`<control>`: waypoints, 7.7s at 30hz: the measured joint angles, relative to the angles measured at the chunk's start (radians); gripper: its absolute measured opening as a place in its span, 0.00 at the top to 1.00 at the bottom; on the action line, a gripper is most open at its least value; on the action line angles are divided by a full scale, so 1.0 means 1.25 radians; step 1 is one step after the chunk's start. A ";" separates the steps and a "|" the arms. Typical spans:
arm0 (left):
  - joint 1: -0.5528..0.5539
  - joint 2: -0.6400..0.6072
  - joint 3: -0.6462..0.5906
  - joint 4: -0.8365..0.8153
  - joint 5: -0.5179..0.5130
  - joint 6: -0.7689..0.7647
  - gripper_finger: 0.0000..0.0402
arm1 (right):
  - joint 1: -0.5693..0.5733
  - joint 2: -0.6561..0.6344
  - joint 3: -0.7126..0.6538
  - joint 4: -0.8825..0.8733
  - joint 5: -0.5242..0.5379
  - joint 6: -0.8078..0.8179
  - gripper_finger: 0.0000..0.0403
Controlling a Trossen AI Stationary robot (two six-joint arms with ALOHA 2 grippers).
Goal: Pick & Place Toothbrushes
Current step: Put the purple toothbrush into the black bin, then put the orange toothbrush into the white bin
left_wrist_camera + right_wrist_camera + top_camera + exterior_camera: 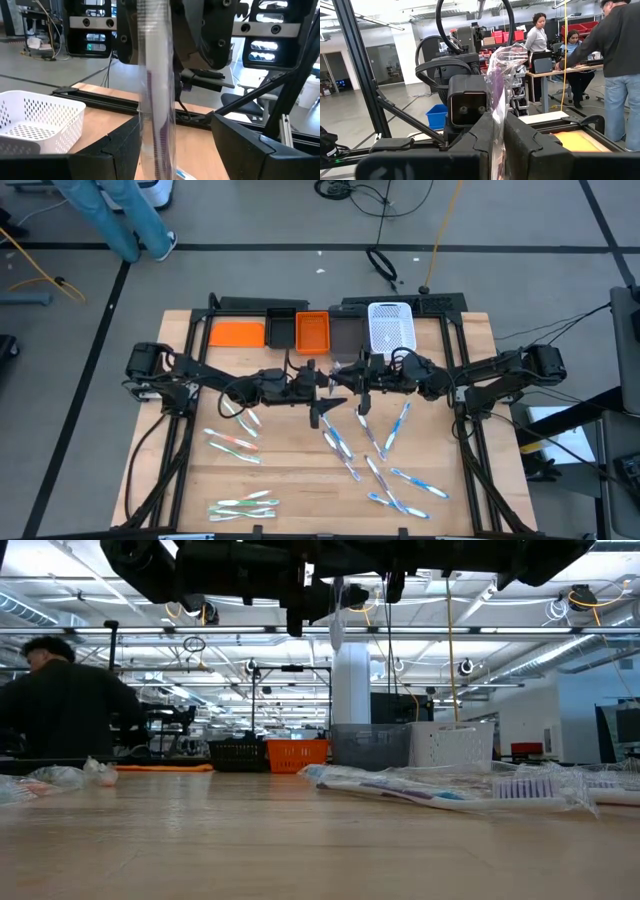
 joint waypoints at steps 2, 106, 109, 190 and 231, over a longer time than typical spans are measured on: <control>0.000 0.000 0.000 -0.001 0.001 0.000 0.45 | 0.000 0.000 0.000 0.000 0.000 0.000 0.95; 0.442 -0.160 -0.004 -0.648 -0.244 -0.133 0.98 | 0.063 0.000 0.000 -0.035 -0.021 -0.048 0.47; 0.460 -0.121 -0.004 -0.614 -0.244 -0.125 0.99 | 0.063 0.000 0.000 -0.035 -0.021 -0.048 0.47; 0.492 -0.104 -0.004 -0.695 0.112 0.003 0.73 | 0.062 -0.001 0.000 -0.071 -0.017 -0.047 0.48; 0.014 -0.272 -0.066 -1.412 0.039 0.231 0.73 | 0.062 -0.001 0.000 -0.083 -0.021 -0.047 0.48</control>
